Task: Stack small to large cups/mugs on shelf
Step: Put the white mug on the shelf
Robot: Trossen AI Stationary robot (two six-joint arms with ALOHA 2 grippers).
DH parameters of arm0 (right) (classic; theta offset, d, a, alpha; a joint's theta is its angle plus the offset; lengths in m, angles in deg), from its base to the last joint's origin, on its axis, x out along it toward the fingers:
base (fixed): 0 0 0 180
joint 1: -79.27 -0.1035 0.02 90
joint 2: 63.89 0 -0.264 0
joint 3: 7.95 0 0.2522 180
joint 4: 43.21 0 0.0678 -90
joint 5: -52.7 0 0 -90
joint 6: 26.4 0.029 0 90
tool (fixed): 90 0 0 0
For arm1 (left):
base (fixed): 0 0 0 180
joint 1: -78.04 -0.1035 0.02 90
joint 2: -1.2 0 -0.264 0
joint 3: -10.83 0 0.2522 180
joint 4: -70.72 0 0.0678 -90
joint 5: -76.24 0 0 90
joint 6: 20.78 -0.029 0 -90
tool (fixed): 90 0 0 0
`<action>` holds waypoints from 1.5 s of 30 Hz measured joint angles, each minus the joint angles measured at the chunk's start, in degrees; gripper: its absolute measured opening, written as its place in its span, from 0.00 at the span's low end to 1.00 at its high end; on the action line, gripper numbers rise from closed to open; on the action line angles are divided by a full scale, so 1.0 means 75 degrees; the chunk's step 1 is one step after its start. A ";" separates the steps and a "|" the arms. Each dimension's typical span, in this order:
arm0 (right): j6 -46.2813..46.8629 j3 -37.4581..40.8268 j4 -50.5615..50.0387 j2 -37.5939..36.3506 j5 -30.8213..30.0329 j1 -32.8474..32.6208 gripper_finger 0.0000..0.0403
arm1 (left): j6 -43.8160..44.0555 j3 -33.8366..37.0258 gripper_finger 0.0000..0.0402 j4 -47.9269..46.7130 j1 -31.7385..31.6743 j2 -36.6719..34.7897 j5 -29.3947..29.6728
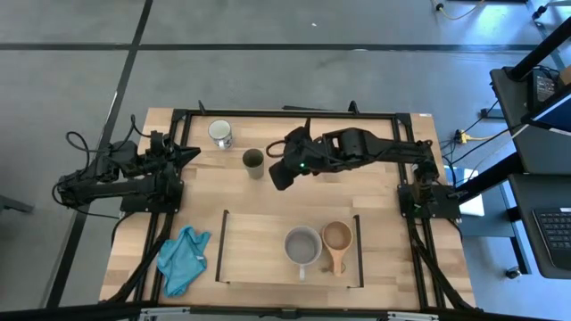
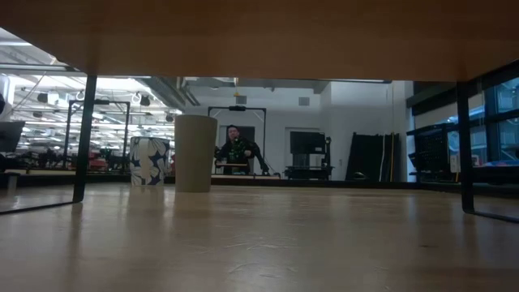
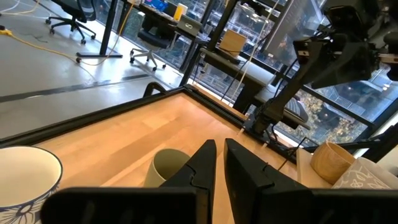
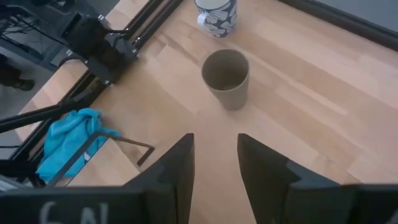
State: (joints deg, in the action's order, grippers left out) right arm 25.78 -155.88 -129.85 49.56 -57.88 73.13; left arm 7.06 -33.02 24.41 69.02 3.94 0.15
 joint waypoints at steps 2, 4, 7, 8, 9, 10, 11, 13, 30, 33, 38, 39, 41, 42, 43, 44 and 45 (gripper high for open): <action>0.0000 0.0000 0.0042 0.0000 0.0126 0.0070 0.31 | 0.0000 0.0000 0.07 0.0003 -0.0002 0.0000 0.0000; -0.0024 0.0000 0.0094 0.0000 0.0163 0.0121 0.31 | 0.0000 0.0000 0.07 0.0003 -0.0001 0.0000 0.0000; -0.0106 0.0000 0.0173 0.0000 0.0258 0.0195 0.31 | 0.0000 0.0000 0.07 0.0000 0.0000 0.0000 0.0000; -0.0180 0.0000 0.0183 0.0000 0.0352 0.0221 0.31 | 0.0000 0.0000 0.07 0.0001 -0.0001 0.0000 0.0001; -0.0206 0.0000 0.0208 0.0000 0.0459 0.0248 0.31 | 0.0000 0.0000 0.07 0.0000 0.0000 0.0000 0.0000; -0.0218 0.0000 0.0210 0.0003 0.0546 0.0265 0.31 | 0.0000 0.0000 0.07 0.0003 -0.0002 0.0000 0.0000; -0.0231 0.0000 0.0208 0.0003 0.0572 0.0288 0.31 | 0.0000 0.0000 0.07 0.0001 0.0000 0.0000 0.0000; -0.0254 0.0000 0.0207 0.0003 0.0568 0.0298 0.31 | 0.0000 0.0000 0.07 0.0001 0.0000 -0.0001 0.0001; -0.0795 0.0000 0.0201 0.0003 0.0927 0.0590 0.31 | 0.0000 0.0000 0.07 0.0000 -0.0003 0.0000 0.0002; -0.0793 0.0000 0.0201 0.0003 0.0966 0.0687 0.31 | 0.0000 0.0000 0.07 0.0003 0.0000 0.0000 0.0000; -0.0784 0.0000 0.0201 0.0003 0.0965 0.0794 0.31 | -0.0246 0.0000 0.07 0.0003 -0.0003 0.0000 0.0229; -0.0781 0.0000 0.0204 0.0003 0.0965 0.0811 0.31 | -0.0254 0.0000 0.07 0.0002 -0.0003 -0.0001 0.0256; -0.0744 0.0000 0.0218 0.0003 0.0965 0.0839 0.31 | -0.0202 0.0000 0.07 0.0001 0.0000 0.0000 0.0251; -0.0661 0.0000 0.0222 0.0003 0.0963 0.0852 0.31 | -0.0208 0.0000 0.07 0.0004 -0.0002 0.0000 0.0251; -0.0632 0.0000 0.0224 0.0003 0.0961 0.0872 0.31 | -0.0209 0.0000 0.07 0.0014 0.0000 -0.0002 0.0254; -0.0626 0.0000 0.0228 0.0003 0.0947 0.0898 0.31 | -0.0207 0.0000 0.07 0.0033 0.0000 0.0000 0.0254; -0.0618 0.0000 0.0230 0.0003 0.0927 0.0926 0.31 | -0.0195 0.0000 0.07 0.0059 0.0000 0.0000 0.0251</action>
State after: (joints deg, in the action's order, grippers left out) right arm 21.15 -155.88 -128.13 49.58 -50.93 80.08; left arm 5.59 -33.02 24.85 69.02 3.94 2.03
